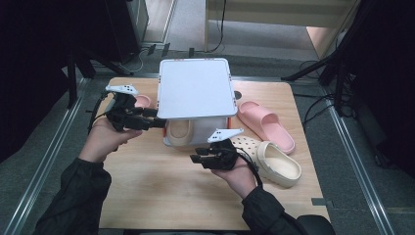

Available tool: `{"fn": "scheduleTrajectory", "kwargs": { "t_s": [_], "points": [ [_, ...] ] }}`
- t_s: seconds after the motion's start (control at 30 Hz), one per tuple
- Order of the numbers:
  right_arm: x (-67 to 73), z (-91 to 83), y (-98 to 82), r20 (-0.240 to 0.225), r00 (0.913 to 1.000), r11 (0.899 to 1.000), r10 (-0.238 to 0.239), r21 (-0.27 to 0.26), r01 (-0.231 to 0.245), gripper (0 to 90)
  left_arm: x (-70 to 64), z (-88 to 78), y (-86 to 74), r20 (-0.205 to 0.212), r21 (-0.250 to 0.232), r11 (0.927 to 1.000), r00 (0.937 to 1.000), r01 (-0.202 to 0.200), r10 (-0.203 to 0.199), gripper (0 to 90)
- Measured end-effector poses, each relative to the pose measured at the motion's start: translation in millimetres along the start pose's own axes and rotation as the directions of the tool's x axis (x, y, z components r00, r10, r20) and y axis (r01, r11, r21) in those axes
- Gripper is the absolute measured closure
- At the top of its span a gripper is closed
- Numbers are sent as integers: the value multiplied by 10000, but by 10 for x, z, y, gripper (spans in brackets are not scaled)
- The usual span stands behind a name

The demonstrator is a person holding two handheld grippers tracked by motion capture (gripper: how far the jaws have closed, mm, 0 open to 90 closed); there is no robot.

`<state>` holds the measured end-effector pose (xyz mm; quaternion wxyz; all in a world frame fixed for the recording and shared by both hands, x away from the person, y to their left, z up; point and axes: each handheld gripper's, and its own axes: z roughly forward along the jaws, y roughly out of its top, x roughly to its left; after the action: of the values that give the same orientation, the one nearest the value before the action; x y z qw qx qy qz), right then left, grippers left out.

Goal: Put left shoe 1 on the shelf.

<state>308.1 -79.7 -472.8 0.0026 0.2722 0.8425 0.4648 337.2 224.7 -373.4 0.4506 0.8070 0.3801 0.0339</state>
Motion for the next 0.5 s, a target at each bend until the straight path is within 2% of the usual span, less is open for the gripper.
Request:
{"fn": "scheduleTrajectory", "kwargs": {
  "t_s": [0.1,0.23,0.33,0.4,0.5],
  "points": [
    [-4,-71,0,199,9992,9994,-342,-67,344,605,-24,-40,-40,-138,-84,10000,9999,50,-51,365],
    [-48,-215,-25,72,9992,9992,-399,-63,399,586,-67,-79,-106,-310,-178,9998,9995,-22,16,364],
    [-74,-336,-60,47,9984,9980,-569,-277,570,586,-94,-95,-169,-461,-193,9998,9989,-20,11,363],
    [-86,-420,-77,268,9982,9979,-536,-338,545,586,-105,-97,-216,-547,-228,9997,9985,32,-45,363],
    [-119,-516,-96,282,9979,9976,-582,-366,592,586,-114,-94,-293,-717,-250,9997,9974,83,-101,363]
  ]
}}
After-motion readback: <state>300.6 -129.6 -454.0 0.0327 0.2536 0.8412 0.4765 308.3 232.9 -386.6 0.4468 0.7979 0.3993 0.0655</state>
